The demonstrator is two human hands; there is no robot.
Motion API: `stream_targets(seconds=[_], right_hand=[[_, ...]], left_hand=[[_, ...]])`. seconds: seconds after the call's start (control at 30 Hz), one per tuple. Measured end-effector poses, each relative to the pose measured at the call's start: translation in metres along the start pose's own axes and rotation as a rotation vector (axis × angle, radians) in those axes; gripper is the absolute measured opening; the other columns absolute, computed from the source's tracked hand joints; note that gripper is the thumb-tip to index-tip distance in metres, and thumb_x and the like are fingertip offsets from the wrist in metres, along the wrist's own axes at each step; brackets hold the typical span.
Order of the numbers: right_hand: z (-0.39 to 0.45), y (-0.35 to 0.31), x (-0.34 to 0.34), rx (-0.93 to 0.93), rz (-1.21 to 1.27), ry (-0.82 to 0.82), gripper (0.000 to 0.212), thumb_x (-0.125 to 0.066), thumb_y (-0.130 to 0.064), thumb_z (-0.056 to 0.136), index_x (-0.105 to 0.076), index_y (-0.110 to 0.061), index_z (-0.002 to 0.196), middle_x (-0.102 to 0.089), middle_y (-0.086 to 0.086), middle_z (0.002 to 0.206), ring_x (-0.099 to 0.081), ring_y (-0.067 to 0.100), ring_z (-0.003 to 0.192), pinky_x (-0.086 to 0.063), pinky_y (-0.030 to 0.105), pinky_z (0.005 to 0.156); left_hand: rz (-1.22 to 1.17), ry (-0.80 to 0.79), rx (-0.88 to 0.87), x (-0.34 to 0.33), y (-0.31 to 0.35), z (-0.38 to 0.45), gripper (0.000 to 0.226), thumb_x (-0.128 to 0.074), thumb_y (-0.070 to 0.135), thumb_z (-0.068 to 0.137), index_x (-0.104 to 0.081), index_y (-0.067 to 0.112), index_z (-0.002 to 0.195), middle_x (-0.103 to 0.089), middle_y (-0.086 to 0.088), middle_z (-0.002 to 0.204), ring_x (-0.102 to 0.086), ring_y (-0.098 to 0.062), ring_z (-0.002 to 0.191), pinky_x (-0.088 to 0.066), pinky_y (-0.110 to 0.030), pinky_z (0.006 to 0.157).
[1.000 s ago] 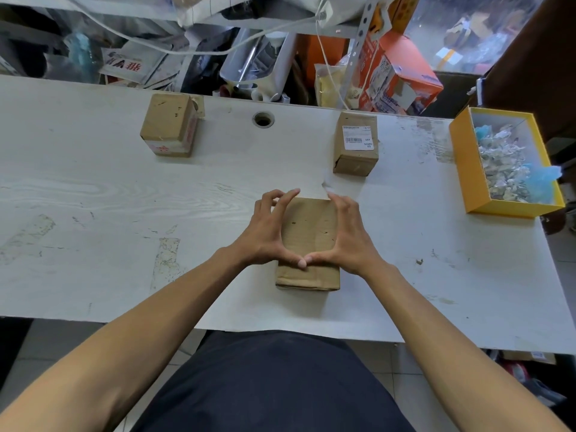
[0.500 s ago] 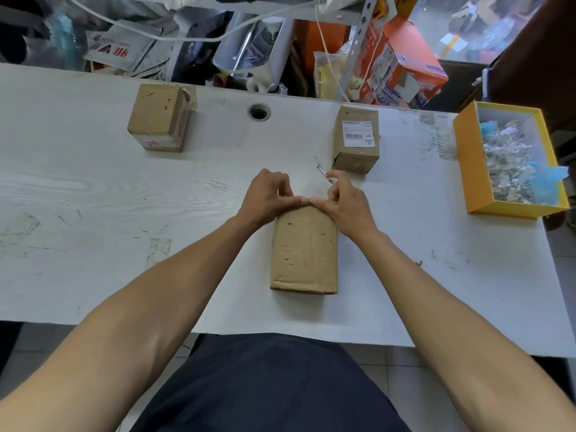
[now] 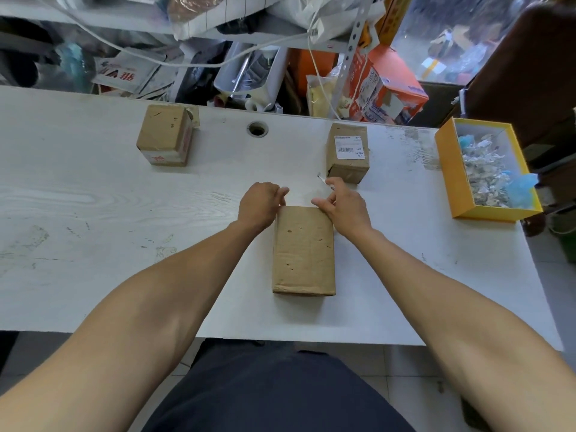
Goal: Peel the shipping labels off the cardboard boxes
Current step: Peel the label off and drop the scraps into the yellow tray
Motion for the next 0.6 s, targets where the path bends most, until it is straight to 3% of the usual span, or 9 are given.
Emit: stream_targets(seconds=[0.1, 0.27, 0.47, 0.6], right_hand=[[-0.017, -0.005, 0.003, -0.005, 0.023, -0.049, 0.066, -0.065, -0.047, 0.087, -0.039, -0.022, 0.142, -0.061, -0.003, 0.097, -0.058, 0.017, 0.092, -0.046, 0.034, 0.083], [-0.045, -0.024, 0.015, 0.044, -0.194, -0.064, 0.066, -0.062, -0.048, 0.089, -0.037, -0.024, 0.145, -0.048, 0.007, 0.135, -0.051, 0.024, 0.118, -0.047, 0.039, 0.093], [-0.060, -0.062, 0.052, 0.089, -0.437, -0.070, 0.051, -0.059, -0.046, 0.092, -0.049, -0.023, 0.136, -0.048, 0.005, 0.128, -0.051, 0.024, 0.112, -0.049, 0.040, 0.088], [-0.067, -0.090, 0.070, 0.055, -0.320, -0.151, 0.026, -0.065, -0.038, 0.091, -0.064, -0.021, 0.111, -0.064, 0.005, 0.114, -0.060, 0.021, 0.096, -0.053, 0.039, 0.084]], left_hand=[[0.111, -0.022, -0.005, 0.001, -0.016, -0.015, 0.031, -0.040, 0.010, 0.102, -0.070, 0.012, 0.105, -0.061, -0.007, 0.107, -0.061, -0.026, 0.097, -0.047, -0.036, 0.074], [0.292, -0.180, -0.122, 0.024, -0.016, -0.042, 0.029, -0.039, 0.021, 0.104, -0.060, 0.015, 0.123, -0.053, -0.006, 0.120, -0.056, -0.027, 0.108, -0.049, -0.039, 0.081], [0.488, -0.234, -0.218, 0.076, 0.014, -0.054, 0.035, -0.046, 0.030, 0.102, -0.051, 0.013, 0.132, -0.052, -0.010, 0.130, -0.055, -0.030, 0.115, -0.050, -0.046, 0.092], [0.508, -0.184, -0.284, 0.105, 0.050, -0.061, 0.039, -0.056, 0.034, 0.098, -0.052, 0.015, 0.132, -0.054, -0.010, 0.128, -0.056, -0.031, 0.114, -0.050, -0.044, 0.091]])
Point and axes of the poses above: each hand's wrist, its own z-axis towards the middle knuckle, its own x-axis out of the back of the hand, y = z × x, the point moved 5 cm from there along z, towards the middle knuckle
